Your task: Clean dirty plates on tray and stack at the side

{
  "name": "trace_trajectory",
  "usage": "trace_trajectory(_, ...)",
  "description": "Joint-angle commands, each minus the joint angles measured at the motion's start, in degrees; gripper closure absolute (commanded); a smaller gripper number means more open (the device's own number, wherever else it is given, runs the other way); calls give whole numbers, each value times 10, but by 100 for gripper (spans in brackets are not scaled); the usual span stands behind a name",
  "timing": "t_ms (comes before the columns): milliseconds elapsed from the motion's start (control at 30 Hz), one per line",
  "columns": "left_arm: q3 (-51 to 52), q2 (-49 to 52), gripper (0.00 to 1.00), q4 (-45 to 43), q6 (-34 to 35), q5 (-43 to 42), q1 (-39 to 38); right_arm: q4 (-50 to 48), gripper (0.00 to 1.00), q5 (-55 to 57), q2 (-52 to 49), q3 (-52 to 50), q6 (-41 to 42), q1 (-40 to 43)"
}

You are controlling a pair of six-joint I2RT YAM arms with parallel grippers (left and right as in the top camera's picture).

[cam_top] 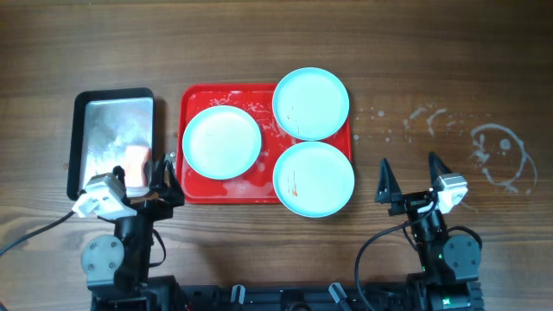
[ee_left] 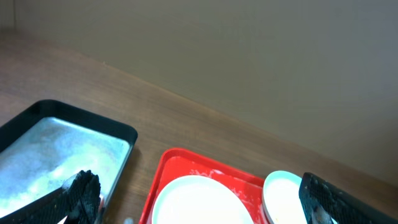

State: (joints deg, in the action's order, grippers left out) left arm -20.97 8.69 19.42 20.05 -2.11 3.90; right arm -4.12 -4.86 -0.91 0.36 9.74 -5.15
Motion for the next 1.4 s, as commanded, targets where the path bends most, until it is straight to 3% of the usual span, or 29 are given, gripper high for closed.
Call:
trace_trajectory(0,-50,21,0,17,-1,-11,-3,-9,0,2,1,0,-7,3)
trace_trajectory(900,-83,42,0,37,-1,-11,-3,-62,0,1,-13,0,-7,3)
trace_trajectory(1367,-83,47,0,53,-1,-11,-3,-223,0,-23,-186,20,-7,3)
